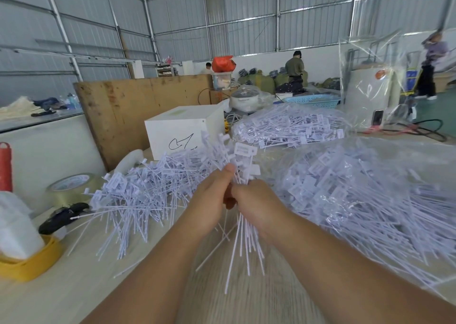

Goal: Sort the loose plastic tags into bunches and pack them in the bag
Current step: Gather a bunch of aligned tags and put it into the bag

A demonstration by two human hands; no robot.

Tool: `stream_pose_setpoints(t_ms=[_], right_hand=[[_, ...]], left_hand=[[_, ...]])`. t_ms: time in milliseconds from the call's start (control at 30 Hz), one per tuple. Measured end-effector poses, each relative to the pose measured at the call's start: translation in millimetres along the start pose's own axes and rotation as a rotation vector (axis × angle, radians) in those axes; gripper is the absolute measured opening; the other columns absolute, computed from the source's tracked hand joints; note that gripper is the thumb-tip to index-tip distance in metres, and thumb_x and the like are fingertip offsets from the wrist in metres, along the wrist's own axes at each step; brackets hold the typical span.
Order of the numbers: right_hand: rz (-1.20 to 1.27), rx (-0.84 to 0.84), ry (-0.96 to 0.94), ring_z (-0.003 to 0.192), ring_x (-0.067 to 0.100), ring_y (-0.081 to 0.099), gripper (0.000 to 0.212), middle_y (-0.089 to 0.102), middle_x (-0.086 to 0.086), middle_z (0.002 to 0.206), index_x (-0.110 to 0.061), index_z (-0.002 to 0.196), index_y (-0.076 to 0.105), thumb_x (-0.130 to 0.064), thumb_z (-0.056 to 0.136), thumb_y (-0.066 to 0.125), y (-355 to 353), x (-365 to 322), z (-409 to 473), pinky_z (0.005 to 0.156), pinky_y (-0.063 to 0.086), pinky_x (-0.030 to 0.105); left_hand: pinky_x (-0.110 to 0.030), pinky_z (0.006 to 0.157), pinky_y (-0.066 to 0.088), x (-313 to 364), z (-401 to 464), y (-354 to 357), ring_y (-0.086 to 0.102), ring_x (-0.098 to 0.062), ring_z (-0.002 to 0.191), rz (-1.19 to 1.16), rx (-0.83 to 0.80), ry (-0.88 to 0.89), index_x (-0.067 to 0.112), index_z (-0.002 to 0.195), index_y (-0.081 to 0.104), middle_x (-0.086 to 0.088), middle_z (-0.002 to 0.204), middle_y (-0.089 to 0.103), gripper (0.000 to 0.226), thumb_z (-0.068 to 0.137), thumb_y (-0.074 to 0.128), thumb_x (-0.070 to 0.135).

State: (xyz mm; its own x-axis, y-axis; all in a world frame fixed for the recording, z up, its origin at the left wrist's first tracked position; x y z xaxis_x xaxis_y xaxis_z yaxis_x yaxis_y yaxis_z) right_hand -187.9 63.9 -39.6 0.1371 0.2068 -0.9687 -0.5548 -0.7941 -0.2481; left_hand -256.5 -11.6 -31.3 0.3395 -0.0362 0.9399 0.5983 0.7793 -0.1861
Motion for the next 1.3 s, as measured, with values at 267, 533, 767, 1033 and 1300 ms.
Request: stream_pose_setpoints(t_ms=[267, 533, 767, 1033, 1300], right_hand=[[0.465, -0.303, 0.286, 0.051, 0.023, 0.055, 0.023, 0.055, 0.012, 0.061, -0.003, 0.072, 0.057, -0.008, 0.093, 0.048, 22.3, 14.0, -10.6, 0.051, 0.052, 0.027], [0.610, -0.220, 0.299, 0.034, 0.010, 0.045, 0.025, 0.050, 0.007, 0.056, -0.005, 0.075, 0.058, -0.014, 0.097, 0.048, 11.4, 15.8, -3.9, 0.033, 0.036, 0.017], [0.747, -0.128, 0.318, 0.040, 0.014, 0.050, 0.033, 0.052, 0.004, 0.051, -0.008, 0.073, 0.057, -0.024, 0.100, 0.047, 6.1, 18.6, 1.4, 0.042, 0.041, 0.022], [0.742, -0.304, 0.263, 0.043, 0.020, 0.059, 0.036, 0.058, 0.015, 0.051, 0.004, 0.067, 0.063, -0.004, 0.093, 0.040, 14.8, 10.0, -2.2, 0.046, 0.047, 0.028], [0.607, -0.280, 0.121, 0.043, 0.011, 0.049, 0.020, 0.057, 0.003, 0.056, -0.004, 0.080, 0.064, -0.010, 0.096, 0.056, 19.0, -0.7, -5.3, 0.041, 0.043, 0.021]], left_hand=[[-0.029, 0.052, 0.037, -11.0, 2.9, -9.2, 0.046, -0.017, 0.046, -0.064, 0.073, -0.135, 0.007, 0.068, 0.053, -0.003, 0.051, 0.050, 0.033, 0.093, 0.049, 0.027], [-0.032, 0.058, 0.045, 3.6, 0.4, -17.1, 0.052, -0.014, 0.048, 0.294, 0.138, 0.030, 0.002, 0.072, 0.062, -0.008, 0.055, 0.059, 0.037, 0.097, 0.052, 0.026], [-0.026, 0.054, 0.035, 19.8, -3.5, -12.9, 0.044, -0.008, 0.052, 0.454, 0.067, 0.177, 0.013, 0.056, 0.053, 0.003, 0.055, 0.049, 0.038, 0.092, 0.058, 0.024], [-0.012, 0.050, 0.033, 25.8, -14.4, 8.3, 0.041, 0.000, 0.045, 0.154, -0.241, 0.215, 0.015, 0.057, 0.055, 0.014, 0.045, 0.045, 0.040, 0.087, 0.067, 0.039], [-0.023, 0.043, 0.027, -14.0, 4.8, -26.4, 0.035, -0.012, 0.036, 0.032, 0.113, -0.217, 0.012, 0.062, 0.059, -0.001, 0.044, 0.046, 0.059, 0.099, 0.038, 0.054]])
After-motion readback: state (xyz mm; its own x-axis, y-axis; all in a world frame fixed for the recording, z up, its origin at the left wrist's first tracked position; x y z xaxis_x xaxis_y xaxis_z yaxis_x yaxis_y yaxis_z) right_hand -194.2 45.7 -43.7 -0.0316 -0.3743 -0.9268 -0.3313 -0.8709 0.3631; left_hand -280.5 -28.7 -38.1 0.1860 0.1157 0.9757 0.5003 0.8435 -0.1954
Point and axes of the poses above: each hand's wrist, its own z-axis towards the middle knuckle, its own y-axis out of the palm, x = y × z, the point moved 7 cm from there along z, towards the middle knuckle
